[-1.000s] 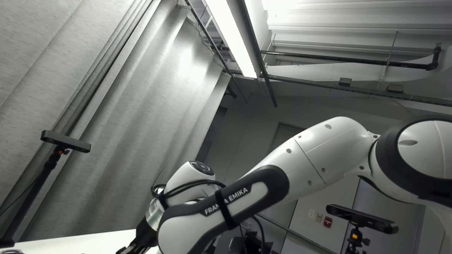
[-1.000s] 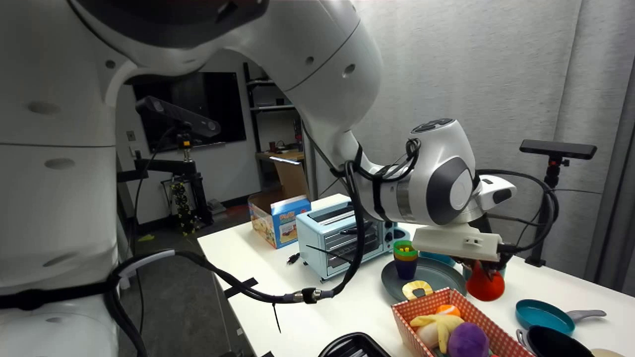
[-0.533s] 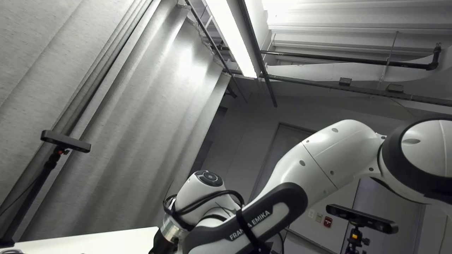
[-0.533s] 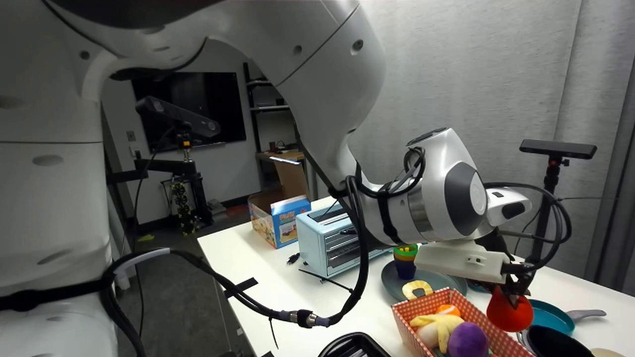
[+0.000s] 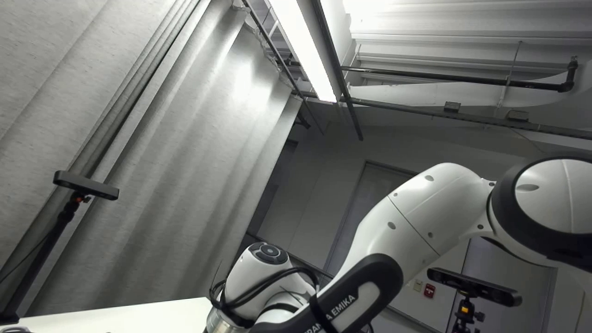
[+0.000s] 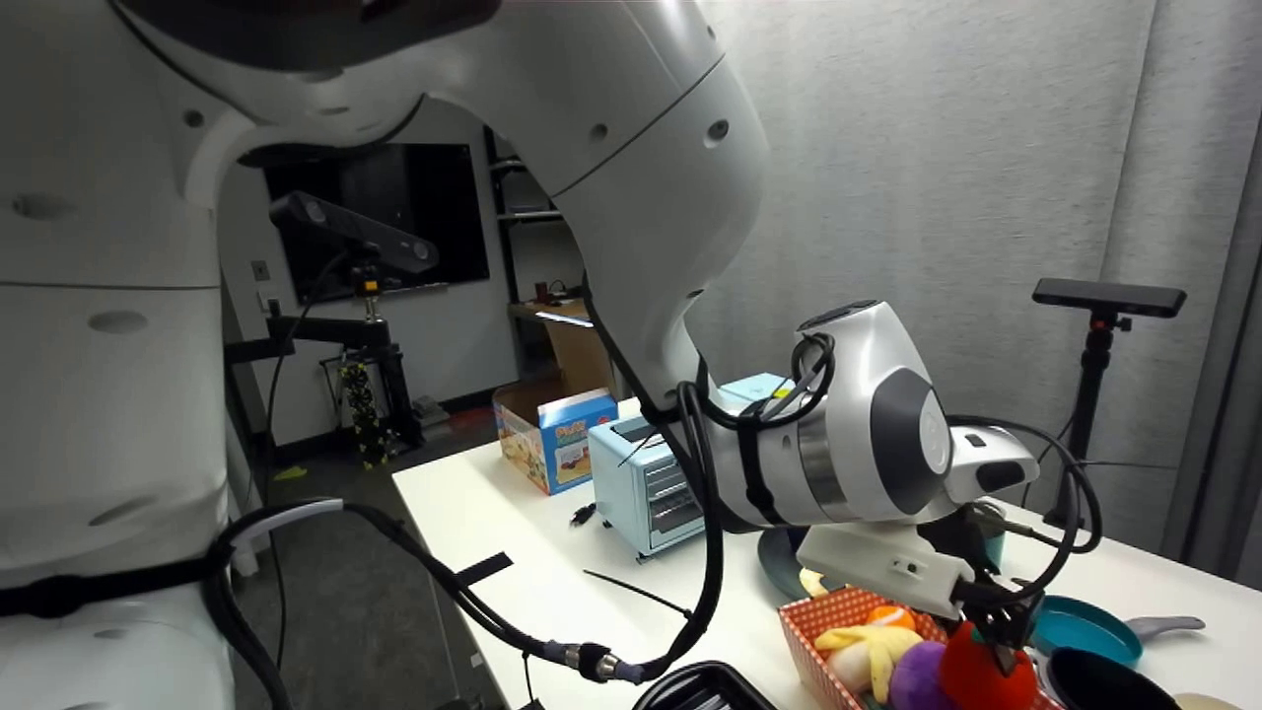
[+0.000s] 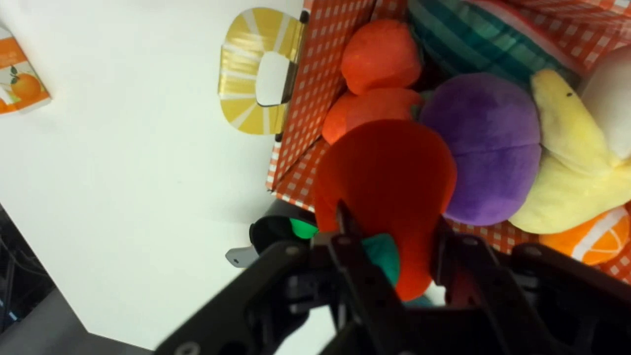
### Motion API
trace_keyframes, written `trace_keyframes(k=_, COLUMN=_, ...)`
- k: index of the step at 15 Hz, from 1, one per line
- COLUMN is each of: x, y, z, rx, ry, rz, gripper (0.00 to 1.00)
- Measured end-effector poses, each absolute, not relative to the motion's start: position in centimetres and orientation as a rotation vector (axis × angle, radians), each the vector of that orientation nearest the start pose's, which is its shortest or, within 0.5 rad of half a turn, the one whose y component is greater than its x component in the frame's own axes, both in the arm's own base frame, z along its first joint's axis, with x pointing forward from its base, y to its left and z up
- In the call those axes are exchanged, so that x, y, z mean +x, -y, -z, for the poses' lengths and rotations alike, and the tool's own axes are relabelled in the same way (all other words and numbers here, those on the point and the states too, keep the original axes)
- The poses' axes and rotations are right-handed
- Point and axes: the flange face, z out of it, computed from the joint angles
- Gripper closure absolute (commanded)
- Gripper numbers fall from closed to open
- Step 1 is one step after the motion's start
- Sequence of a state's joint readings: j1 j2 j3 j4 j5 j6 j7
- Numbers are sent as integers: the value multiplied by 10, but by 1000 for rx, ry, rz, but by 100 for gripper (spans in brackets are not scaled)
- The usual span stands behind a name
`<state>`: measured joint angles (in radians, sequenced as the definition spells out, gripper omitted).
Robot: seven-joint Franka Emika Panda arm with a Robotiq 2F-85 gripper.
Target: Put the orange object in the brown box, then remove the purple and yellow objects and put them on the table
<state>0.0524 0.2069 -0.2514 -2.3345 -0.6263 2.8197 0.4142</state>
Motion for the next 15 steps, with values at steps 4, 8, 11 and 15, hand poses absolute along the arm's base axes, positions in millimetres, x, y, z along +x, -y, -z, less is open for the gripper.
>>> trace_keyframes(k=4, x=530, y=74, z=-269, rx=-3395, ry=-66, rz=494, gripper=2)
trace_keyframes(k=8, x=533, y=57, z=-272, rx=-3393, ry=-14, rz=517, gripper=0)
trace_keyframes(k=11, x=537, y=36, z=-278, rx=-3390, ry=62, rz=555, gripper=0)
trace_keyframes(k=15, x=540, y=16, z=-281, rx=-3380, ry=129, rz=576, gripper=0)
